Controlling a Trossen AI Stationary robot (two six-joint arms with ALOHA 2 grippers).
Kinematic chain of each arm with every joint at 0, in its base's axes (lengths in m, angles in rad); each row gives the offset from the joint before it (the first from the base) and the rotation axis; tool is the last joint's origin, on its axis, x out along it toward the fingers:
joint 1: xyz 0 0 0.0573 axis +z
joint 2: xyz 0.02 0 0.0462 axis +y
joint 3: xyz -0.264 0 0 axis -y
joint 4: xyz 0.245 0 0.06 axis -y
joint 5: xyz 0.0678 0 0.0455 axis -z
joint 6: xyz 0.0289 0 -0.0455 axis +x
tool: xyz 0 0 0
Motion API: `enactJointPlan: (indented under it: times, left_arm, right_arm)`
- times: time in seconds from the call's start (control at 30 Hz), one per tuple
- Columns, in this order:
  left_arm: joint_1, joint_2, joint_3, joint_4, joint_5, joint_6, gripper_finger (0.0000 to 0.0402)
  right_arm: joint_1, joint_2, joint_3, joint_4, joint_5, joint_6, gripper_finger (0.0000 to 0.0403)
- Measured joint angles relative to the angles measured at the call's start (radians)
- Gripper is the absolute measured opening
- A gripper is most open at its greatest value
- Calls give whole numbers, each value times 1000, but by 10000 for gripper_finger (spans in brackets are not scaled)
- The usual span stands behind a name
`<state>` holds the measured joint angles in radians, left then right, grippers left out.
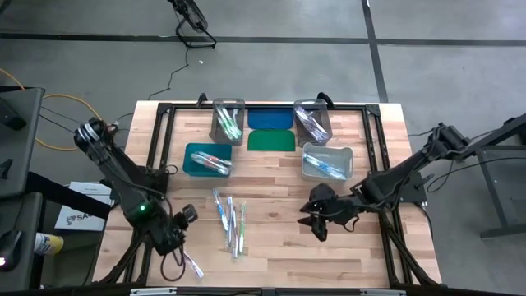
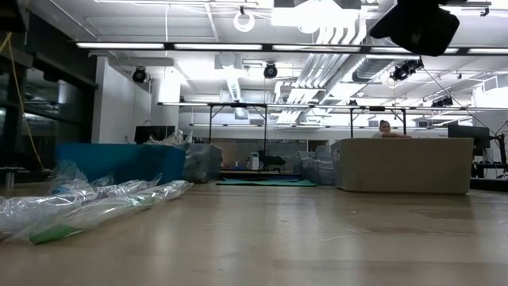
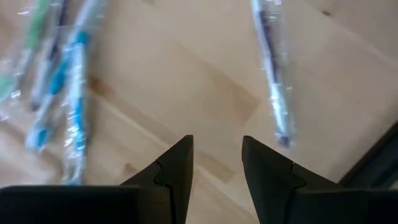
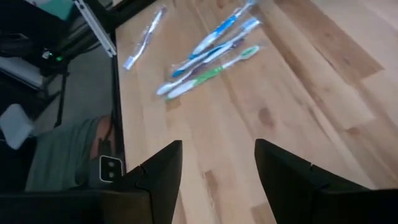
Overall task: Pick & Place Toothbrushes
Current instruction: Put the violet toothbrush into the right black bin
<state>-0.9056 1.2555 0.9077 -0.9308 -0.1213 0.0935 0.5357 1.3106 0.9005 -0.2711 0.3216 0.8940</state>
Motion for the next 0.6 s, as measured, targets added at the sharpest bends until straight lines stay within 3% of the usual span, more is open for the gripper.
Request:
enactJointPlan:
  times: [0.27,0.6]
  left_arm:
    - [-66,107,0,62,89,2,132]
    - [-118,234,0,178,81,-129,132]
  right_arm:
    - [23,42,0,73,18,1,195]
    - [34,93,0,133,47,4,195]
